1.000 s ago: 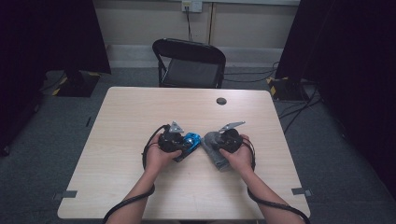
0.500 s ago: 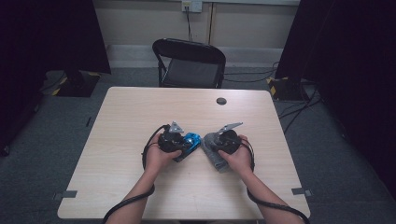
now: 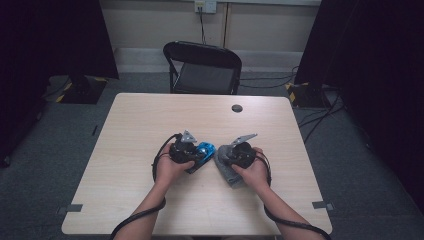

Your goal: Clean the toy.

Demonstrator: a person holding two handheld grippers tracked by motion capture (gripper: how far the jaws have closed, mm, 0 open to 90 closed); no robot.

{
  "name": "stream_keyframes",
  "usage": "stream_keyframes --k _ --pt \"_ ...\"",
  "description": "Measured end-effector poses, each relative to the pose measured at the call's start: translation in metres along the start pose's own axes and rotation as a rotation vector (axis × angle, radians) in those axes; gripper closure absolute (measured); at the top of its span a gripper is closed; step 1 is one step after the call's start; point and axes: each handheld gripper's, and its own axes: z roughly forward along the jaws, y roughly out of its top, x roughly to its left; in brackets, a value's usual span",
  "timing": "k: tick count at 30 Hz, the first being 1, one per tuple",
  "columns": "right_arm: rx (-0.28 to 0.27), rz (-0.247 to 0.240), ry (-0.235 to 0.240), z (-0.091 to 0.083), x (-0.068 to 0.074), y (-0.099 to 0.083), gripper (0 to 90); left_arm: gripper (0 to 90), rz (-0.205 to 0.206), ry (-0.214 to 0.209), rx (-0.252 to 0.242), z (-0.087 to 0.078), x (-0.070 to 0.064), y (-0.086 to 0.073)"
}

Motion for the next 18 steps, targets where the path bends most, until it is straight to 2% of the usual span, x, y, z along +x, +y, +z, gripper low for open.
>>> stream_keyframes --k 18 --pt "0.007 -0.035 0.067 0.004 0.020 0.001 78.0 51.2 0.001 0.001 -0.001 0.000 0.000 0.000"
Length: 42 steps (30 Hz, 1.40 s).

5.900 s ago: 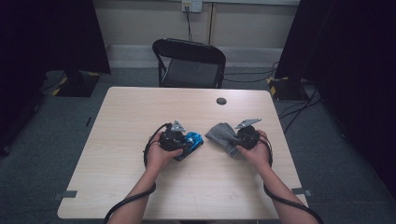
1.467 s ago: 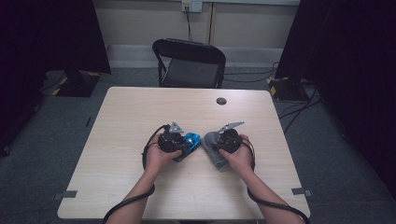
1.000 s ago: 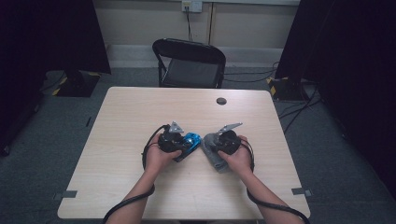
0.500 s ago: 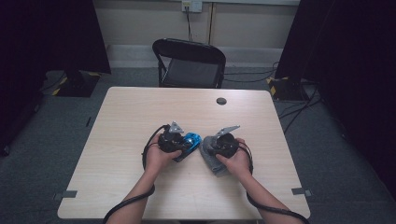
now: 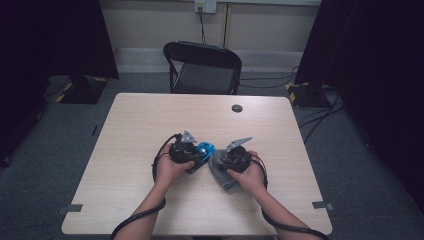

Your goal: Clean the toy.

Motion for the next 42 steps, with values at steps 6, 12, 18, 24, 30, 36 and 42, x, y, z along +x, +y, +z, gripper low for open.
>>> stream_keyframes --k 6,12,18,24,30,36,42 --pt "0.008 -0.013 0.014 0.002 0.006 0.002 78.0 51.2 0.000 0.001 -0.001 0.000 0.000 0.000" --pt "0.016 -0.031 0.035 0.004 0.014 0.003 78.0 51.2 0.001 0.001 -0.002 0.000 0.000 0.000" --pt "0.022 -0.057 0.061 0.008 0.025 0.006 78.0 51.2 0.008 0.002 -0.004 0.000 0.001 -0.001" --pt "0.021 -0.064 0.084 0.010 0.032 0.007 78.0 51.2 -0.001 0.001 -0.001 0.000 0.000 0.000" --pt "0.018 -0.081 0.121 0.012 0.039 0.006 78.0 51.2 0.003 0.004 -0.005 0.000 0.000 -0.001" --pt "0.021 -0.098 0.142 0.014 0.046 0.007 77.9 51.3 -0.002 0.002 -0.004 0.000 0.000 -0.001" --pt "0.022 -0.114 0.161 0.016 0.051 0.007 77.9 51.2 -0.001 0.002 -0.007 0.000 0.000 -0.001"
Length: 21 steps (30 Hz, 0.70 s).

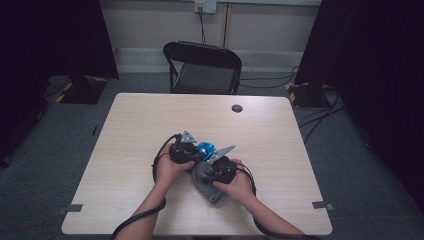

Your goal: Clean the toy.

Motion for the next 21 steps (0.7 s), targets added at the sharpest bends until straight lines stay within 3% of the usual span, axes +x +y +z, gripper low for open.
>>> stream_keyframes --k 6,18,21 --pt "0.000 -0.010 0.019 0.002 0.005 0.001 77.9 51.3 -0.003 0.001 -0.005 0.000 0.000 0.000" --pt "-0.024 -0.021 0.127 0.000 0.014 0.001 77.9 51.3 -0.002 0.006 -0.007 0.000 -0.001 -0.001" --pt "-0.012 -0.049 0.116 -0.005 0.017 0.002 77.9 51.3 -0.004 0.005 -0.011 0.000 -0.001 -0.001"
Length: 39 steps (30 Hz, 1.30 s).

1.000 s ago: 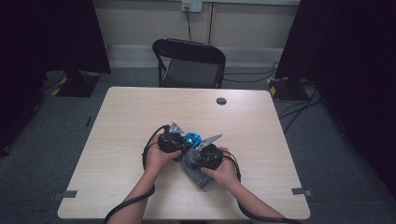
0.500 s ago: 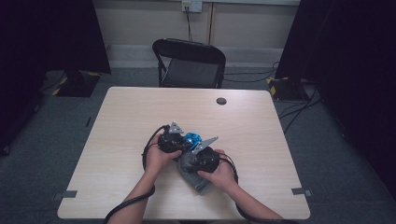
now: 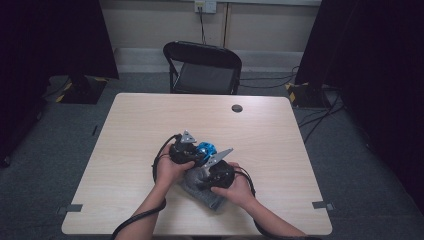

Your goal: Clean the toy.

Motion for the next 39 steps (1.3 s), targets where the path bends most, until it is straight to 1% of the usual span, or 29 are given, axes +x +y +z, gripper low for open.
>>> stream_keyframes --k 2,4,7,8,11,12,14,16,18,19,23,26,31,32,33,34,36,39 --pt "0.005 -0.013 -0.004 -0.003 0.001 0.000 77.9 51.3 0.003 -0.001 0.002 0.000 0.000 0.000" --pt "0.008 -0.013 -0.012 -0.009 0.000 -0.001 78.0 51.3 0.002 0.000 0.001 0.000 0.000 0.000" --pt "-0.002 -0.018 -0.012 -0.017 -0.004 -0.003 77.9 51.3 -0.005 -0.001 -0.003 0.000 0.000 0.000" --pt "-0.006 -0.011 -0.015 -0.020 -0.005 -0.004 77.9 51.3 0.002 0.000 0.000 0.000 0.000 0.000" --pt "-0.018 -0.002 -0.024 -0.027 -0.008 -0.004 77.9 51.3 0.000 0.004 -0.003 0.000 0.000 0.000" --pt "-0.028 0.007 -0.040 -0.033 -0.012 -0.005 77.9 51.3 0.000 0.004 -0.003 0.000 0.000 0.000" --pt "-0.040 0.019 -0.053 -0.040 -0.017 -0.005 77.8 51.3 0.001 0.004 -0.001 0.000 0.000 0.000" --pt "-0.049 0.031 -0.078 -0.047 -0.023 -0.006 77.6 51.3 0.002 0.004 0.000 0.000 0.000 0.000" --pt "-0.060 0.047 -0.096 -0.052 -0.029 -0.006 77.6 51.3 0.002 0.004 0.000 0.000 0.000 0.000" --pt "-0.062 0.054 -0.111 -0.055 -0.033 -0.006 77.7 51.3 0.010 0.003 0.006 -0.001 0.000 0.000" --pt "-0.079 0.091 -0.152 -0.063 -0.046 -0.006 77.7 51.3 0.004 0.000 0.006 0.000 0.000 0.000" --pt "-0.093 0.113 -0.176 -0.067 -0.055 -0.006 77.7 51.3 0.004 0.000 0.005 0.000 0.000 0.000" --pt "-0.111 0.144 -0.226 -0.069 -0.065 -0.006 77.8 51.3 0.007 0.002 0.005 0.000 0.000 0.000" --pt "-0.117 0.148 -0.239 -0.069 -0.067 -0.006 77.9 51.3 0.014 0.007 0.004 -0.001 0.000 0.000" --pt "-0.123 0.153 -0.271 -0.069 -0.068 -0.006 77.9 51.3 0.011 0.004 0.002 0.000 0.000 0.000" --pt "-0.123 0.153 -0.282 -0.068 -0.070 -0.007 77.9 51.3 0.005 0.002 0.000 0.000 0.000 -0.001" --pt "-0.112 0.174 -0.284 -0.064 -0.075 -0.007 77.9 51.3 0.009 0.003 0.003 -0.001 0.000 0.000" --pt "-0.101 0.185 -0.293 -0.060 -0.079 -0.007 77.9 51.3 0.009 0.003 0.004 0.000 0.000 0.000"
